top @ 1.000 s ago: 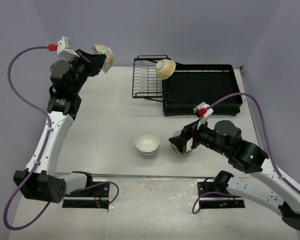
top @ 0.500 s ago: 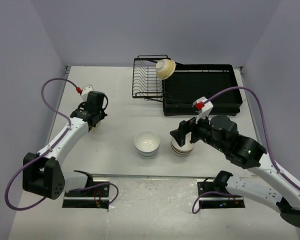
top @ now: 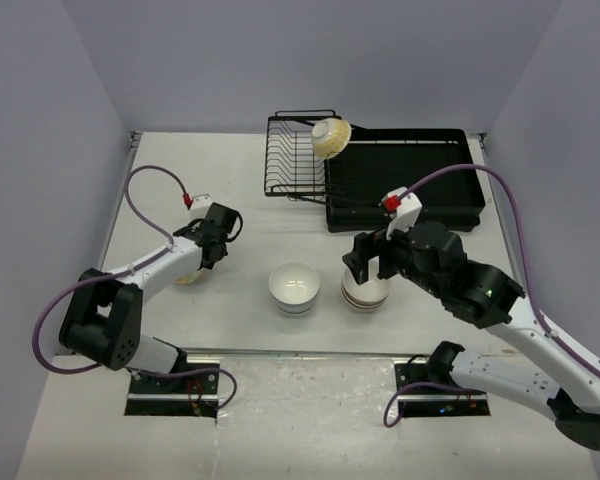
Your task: Unload the bowls from the dish rack
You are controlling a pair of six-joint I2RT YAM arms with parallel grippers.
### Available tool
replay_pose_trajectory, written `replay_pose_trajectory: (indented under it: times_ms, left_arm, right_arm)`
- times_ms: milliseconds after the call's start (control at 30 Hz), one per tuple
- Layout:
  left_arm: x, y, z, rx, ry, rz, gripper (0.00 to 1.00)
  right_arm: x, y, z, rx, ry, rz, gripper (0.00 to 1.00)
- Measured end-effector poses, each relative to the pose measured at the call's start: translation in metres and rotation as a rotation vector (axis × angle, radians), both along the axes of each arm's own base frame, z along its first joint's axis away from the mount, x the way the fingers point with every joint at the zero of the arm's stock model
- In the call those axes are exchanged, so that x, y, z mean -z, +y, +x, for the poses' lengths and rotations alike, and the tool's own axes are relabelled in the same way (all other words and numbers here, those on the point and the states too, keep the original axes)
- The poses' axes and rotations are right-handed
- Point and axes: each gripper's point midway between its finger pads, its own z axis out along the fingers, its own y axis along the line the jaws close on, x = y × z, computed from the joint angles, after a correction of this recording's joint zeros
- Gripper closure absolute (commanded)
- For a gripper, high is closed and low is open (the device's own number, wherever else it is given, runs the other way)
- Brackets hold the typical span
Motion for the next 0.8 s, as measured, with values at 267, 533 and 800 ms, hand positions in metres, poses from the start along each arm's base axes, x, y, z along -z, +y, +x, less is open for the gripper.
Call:
replay_pose_trajectory:
  times_ms: [267,533,800]
  left_arm:
    - [0.005,-0.003,0.003,0.032,0.026,0.019,0.75]
    - [-0.006,-0.01,-0.007,0.053,0.032,-0.043,0.21]
    - [-0.182,-0.016,-0.01,0.1,-0.416,-0.223,0.0]
  right_arm:
    - [0.008,-0.001,0.009,0.021,0.022,-0.026,0.01]
    - [0.014,-0.018,0.033,0.087,0.061,-0.004,0.01]
    - [0.001,-0.051,0.11,0.184,0.123,0.235,0.01]
